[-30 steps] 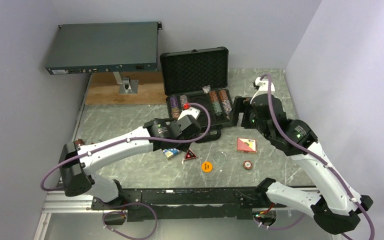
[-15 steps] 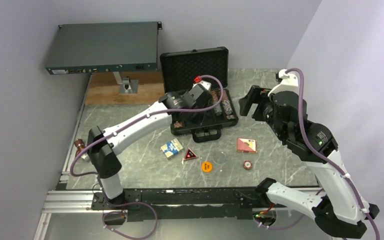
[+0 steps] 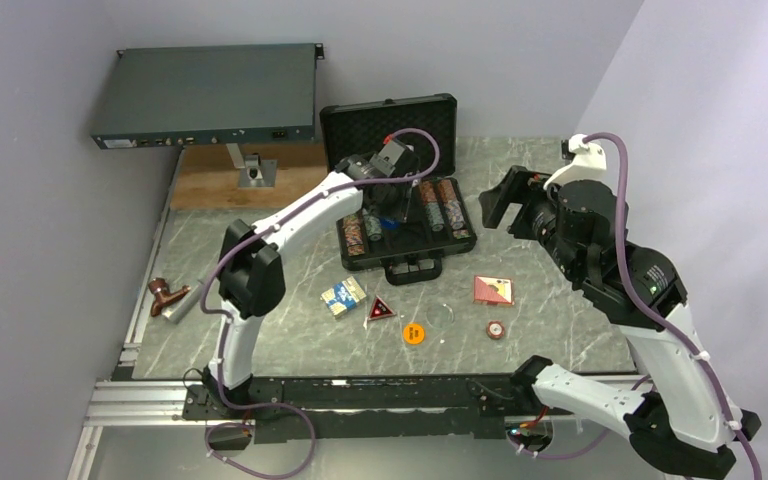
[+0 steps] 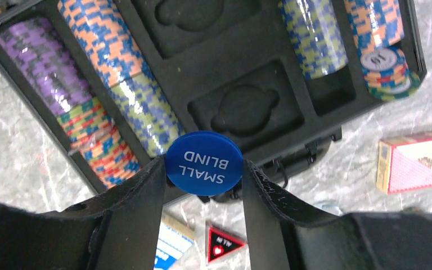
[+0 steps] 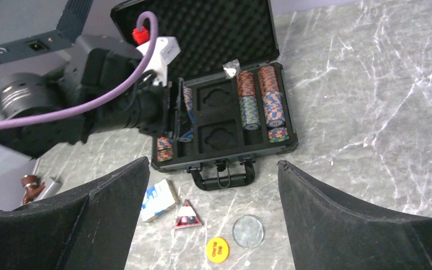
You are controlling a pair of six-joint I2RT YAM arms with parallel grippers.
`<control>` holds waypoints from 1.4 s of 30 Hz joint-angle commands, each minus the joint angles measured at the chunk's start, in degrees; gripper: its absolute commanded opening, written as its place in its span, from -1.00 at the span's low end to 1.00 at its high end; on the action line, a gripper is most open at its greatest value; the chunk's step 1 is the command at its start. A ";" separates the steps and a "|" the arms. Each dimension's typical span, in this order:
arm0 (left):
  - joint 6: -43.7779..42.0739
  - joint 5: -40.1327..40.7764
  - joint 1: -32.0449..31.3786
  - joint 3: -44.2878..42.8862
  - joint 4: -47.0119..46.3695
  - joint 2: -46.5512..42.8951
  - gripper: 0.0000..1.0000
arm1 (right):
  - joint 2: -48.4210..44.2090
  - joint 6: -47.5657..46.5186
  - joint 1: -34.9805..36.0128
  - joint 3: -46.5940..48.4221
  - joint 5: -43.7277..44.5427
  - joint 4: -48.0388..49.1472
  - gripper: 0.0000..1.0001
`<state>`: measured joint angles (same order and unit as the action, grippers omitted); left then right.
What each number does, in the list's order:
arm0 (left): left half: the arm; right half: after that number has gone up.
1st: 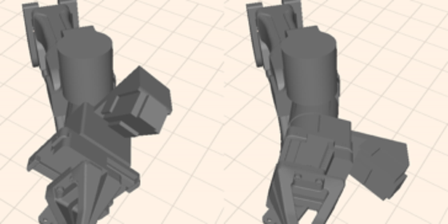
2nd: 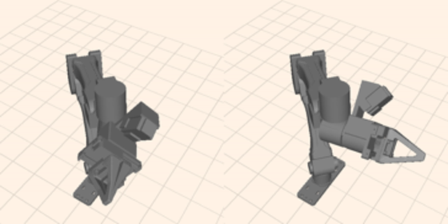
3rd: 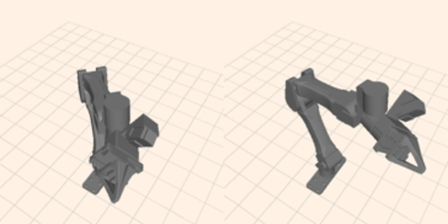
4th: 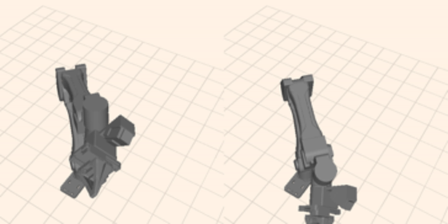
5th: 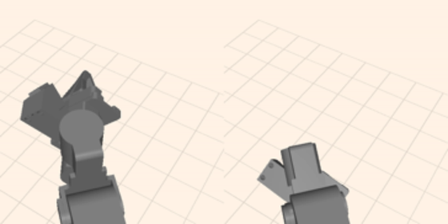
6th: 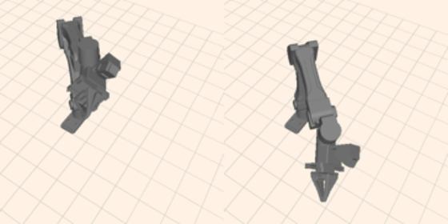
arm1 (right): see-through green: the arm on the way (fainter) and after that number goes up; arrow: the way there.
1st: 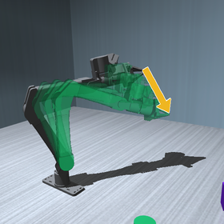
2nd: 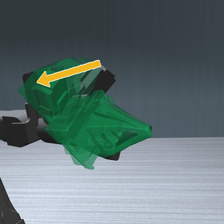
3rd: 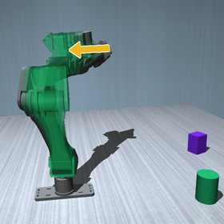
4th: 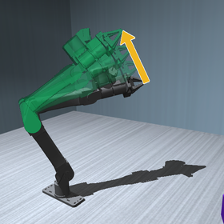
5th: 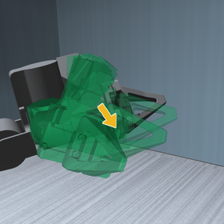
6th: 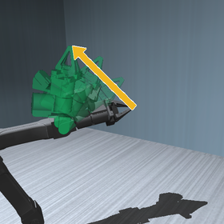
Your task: Pack up texas hold em set
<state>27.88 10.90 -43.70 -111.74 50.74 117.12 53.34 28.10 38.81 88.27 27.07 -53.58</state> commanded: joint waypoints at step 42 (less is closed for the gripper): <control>8.66 -13.39 9.25 -13.82 -16.17 20.82 -0.47 | 1.48 0.73 -0.20 2.47 -2.70 -1.26 0.74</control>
<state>35.42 -2.20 -34.52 -122.96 35.92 137.12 54.61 29.15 38.81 88.60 23.77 -54.89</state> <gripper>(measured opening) 0.523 0.869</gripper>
